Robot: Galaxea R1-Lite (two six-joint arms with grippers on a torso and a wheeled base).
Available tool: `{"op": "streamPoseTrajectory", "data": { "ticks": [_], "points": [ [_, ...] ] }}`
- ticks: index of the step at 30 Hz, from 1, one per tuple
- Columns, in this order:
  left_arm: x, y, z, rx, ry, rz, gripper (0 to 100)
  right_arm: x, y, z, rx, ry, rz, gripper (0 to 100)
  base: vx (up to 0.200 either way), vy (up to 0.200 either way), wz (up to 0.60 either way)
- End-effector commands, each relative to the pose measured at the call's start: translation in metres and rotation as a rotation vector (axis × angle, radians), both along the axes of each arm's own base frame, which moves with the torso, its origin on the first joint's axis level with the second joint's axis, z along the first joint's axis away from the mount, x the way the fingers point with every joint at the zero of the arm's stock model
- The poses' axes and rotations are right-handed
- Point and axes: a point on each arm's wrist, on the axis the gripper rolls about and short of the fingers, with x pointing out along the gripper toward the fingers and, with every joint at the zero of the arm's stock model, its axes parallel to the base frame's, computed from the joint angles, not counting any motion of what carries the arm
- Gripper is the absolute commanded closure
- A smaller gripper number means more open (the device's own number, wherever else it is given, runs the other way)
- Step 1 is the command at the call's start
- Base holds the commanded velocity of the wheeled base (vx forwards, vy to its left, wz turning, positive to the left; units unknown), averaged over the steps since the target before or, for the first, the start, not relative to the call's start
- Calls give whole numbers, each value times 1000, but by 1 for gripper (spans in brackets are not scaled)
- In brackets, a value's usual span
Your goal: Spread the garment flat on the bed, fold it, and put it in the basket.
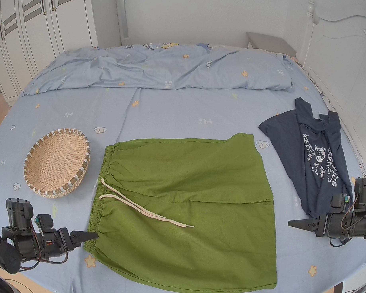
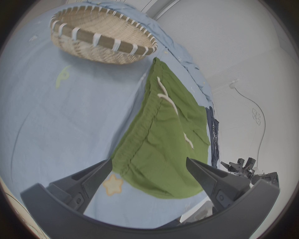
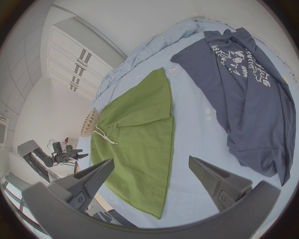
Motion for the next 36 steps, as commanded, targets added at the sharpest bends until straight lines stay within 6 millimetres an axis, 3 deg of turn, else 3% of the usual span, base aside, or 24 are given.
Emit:
{"op": "streamPoseTrajectory", "data": {
  "ticks": [1, 7, 15, 28, 29, 36],
  "points": [
    [-19, 4, -6, 1, 50, -32, 0, -10, 4, 12, 6, -76, 29, 0, 0, 0, 0],
    [-11, 4, -31, 64, 142, -119, 0, 6, 10, 13, 5, -80, 52, 0, 0, 0, 0],
    [6, -2, -49, 66, 123, -157, 0, 12, 9, 4, 4, -75, 46, 0, 0, 0, 0],
    [12, 0, -47, 68, 63, -137, 0, 11, 9, 5, 6, -76, 43, 0, 0, 0, 0],
    [13, 1, -47, 70, 57, -133, 100, 11, 9, 4, 6, -75, 43, 0, 0, 0, 0],
    [13, 3, -46, 69, 54, -116, 100, 10, 9, 4, 6, -72, 44, 0, 0, 0, 0]
  ]
}}
